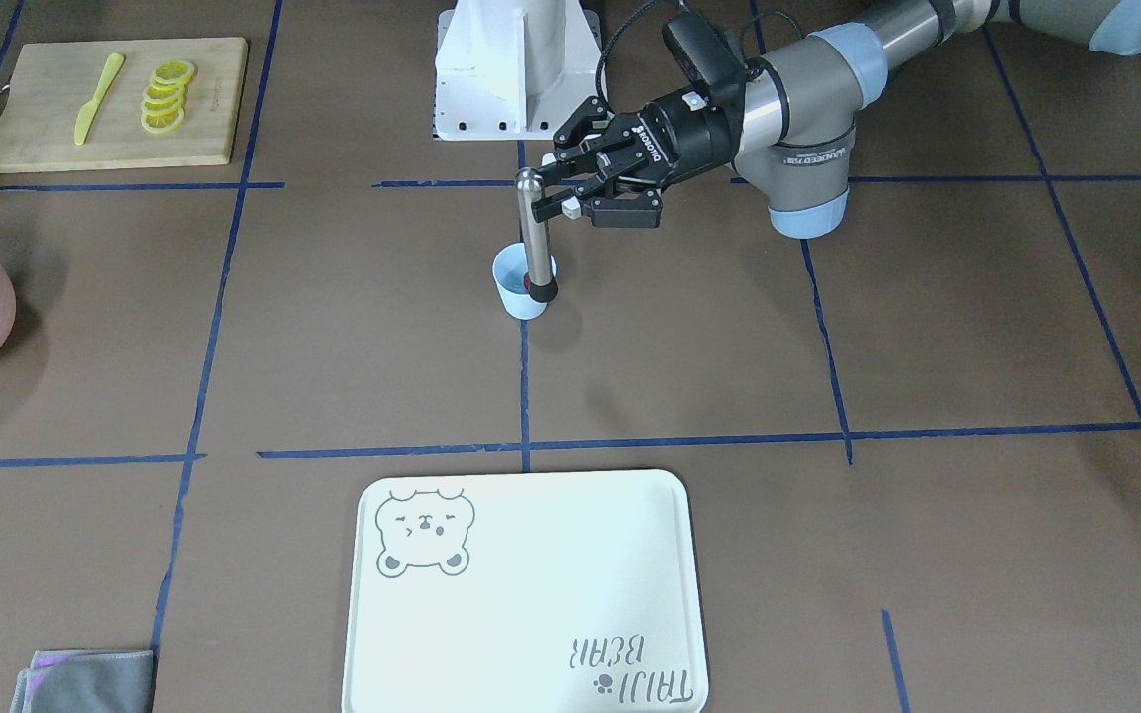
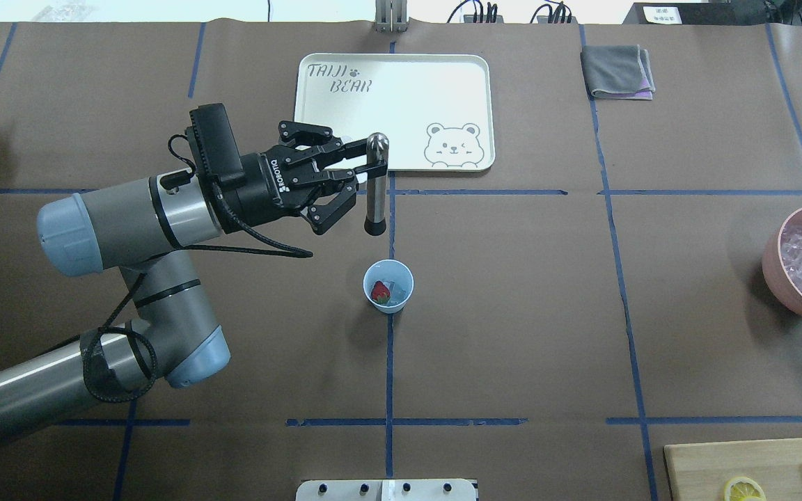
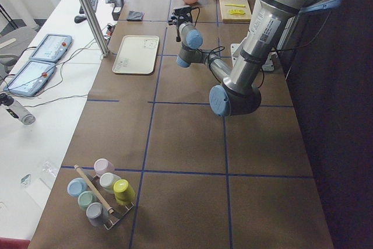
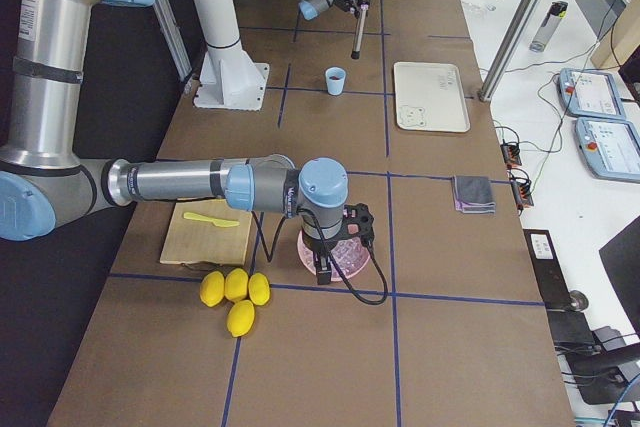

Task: Mash ice and strawberries in cup
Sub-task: 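Carry the pestle with the left gripper over the blue cup and lower it in, then press the pestle down into the cup onto the strawberry and ice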

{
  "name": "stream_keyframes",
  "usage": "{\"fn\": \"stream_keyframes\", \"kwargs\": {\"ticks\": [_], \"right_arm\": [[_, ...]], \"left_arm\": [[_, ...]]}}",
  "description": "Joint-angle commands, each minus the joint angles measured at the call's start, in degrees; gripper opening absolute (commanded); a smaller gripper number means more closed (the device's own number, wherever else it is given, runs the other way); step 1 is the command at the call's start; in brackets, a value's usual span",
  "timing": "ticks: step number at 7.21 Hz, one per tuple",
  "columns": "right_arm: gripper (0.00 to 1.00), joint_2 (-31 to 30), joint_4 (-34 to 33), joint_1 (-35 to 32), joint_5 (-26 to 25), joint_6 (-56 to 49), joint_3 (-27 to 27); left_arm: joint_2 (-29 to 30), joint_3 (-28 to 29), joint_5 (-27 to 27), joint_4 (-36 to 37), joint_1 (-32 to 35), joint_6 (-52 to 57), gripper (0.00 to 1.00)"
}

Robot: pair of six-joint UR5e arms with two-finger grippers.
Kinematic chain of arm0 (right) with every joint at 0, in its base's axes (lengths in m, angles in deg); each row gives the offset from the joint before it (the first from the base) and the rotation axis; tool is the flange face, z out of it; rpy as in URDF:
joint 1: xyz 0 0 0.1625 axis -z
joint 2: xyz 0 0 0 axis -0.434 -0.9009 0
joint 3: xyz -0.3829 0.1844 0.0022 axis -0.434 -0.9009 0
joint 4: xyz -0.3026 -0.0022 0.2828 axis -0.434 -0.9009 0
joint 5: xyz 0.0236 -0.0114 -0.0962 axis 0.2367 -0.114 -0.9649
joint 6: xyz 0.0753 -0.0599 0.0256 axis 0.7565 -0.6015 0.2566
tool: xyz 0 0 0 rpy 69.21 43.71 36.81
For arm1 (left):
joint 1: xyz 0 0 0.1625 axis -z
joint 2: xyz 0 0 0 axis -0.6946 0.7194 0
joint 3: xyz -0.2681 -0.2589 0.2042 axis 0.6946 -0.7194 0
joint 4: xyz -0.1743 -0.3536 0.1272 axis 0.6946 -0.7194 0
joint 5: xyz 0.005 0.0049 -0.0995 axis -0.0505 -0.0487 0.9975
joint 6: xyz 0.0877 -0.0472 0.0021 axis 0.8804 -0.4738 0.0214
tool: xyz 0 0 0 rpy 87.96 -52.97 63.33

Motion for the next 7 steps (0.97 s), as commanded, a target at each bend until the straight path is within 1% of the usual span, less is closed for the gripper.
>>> {"fn": "stream_keyframes", "kwargs": {"ticks": [1,2,5,7], "right_arm": [[0.99,-0.02,0.05,0.00,0.00,0.02,0.03],[0.99,-0.02,-0.04,0.00,0.00,0.02,-0.06],[0.99,-0.02,-0.04,0.00,-0.09,0.02,-0.06],[0.99,-0.02,-0.04,0.00,-0.09,-0.07,-0.06]], "left_arm": [[-0.11,4.24,-3.13,-6.18,-4.08,0.27,0.01],[-0.02,6.63,-5.07,-9.10,-5.24,0.27,0.01],[-0.37,5.78,-5.00,-9.30,-5.51,-0.34,0.00],[-1.33,6.03,-5.17,-9.30,-7.08,0.01,0.00]]}}
